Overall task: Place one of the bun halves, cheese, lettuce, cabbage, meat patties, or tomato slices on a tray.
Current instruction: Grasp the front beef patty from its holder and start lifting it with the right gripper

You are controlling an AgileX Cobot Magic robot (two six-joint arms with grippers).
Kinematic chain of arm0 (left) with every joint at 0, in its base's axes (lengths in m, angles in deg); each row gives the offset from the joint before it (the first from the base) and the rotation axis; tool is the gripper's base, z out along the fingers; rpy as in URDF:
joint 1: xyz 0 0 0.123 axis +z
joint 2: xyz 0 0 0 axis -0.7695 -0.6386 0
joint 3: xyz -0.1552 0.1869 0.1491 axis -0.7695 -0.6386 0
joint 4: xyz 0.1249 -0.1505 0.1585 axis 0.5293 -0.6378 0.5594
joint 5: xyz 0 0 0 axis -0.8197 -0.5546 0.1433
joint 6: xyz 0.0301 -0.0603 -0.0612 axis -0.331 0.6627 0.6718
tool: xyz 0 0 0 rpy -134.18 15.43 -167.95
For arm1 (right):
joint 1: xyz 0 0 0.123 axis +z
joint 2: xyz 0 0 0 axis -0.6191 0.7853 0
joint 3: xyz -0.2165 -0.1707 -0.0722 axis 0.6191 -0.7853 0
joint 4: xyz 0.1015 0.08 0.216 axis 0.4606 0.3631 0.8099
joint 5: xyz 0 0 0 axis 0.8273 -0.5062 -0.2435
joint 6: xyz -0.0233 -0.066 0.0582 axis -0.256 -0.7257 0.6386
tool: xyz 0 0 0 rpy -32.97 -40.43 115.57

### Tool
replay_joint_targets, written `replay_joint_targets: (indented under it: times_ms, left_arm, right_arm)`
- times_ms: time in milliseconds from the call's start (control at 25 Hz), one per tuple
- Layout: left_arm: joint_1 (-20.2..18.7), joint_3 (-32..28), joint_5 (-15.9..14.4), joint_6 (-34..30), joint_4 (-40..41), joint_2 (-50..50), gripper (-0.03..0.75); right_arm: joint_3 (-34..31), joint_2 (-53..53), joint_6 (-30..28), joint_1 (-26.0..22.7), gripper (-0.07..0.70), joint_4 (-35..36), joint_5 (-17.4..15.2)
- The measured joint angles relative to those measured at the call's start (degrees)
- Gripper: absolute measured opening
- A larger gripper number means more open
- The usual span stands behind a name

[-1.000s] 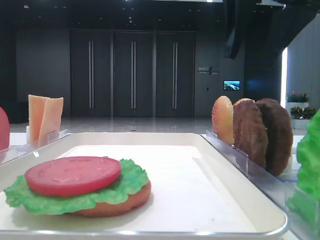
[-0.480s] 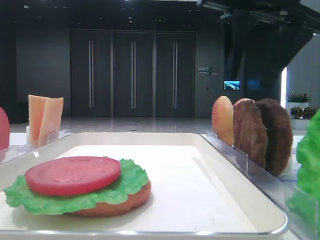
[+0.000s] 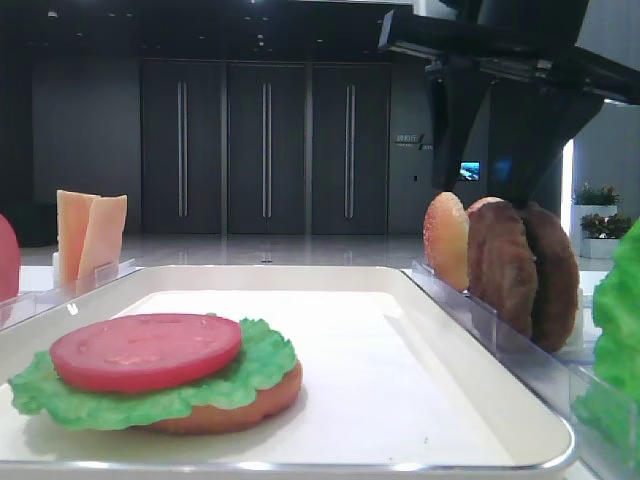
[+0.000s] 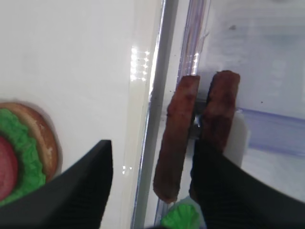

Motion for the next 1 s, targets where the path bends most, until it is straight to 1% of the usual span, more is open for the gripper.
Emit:
replay_joint_targets:
  times_ms: [280,440,1000]
  left_arm:
    - [0.00,0.00,0.00,0.00,0.00,0.00,-0.001]
    - [0.00,0.00,0.00,0.00,0.00,0.00,-0.001]
    - [0.00,0.00,0.00,0.00,0.00,0.00,-0.001]
  right_arm:
    - [0.32,0.33,0.06,0.00,0.370,0.16,0.02]
    - [0.36,0.35,0.06,0.00,0.370,0.10,-1.04]
    - [0.42,0.04,-0.01,0.40,0.370,-0.33,-2.33]
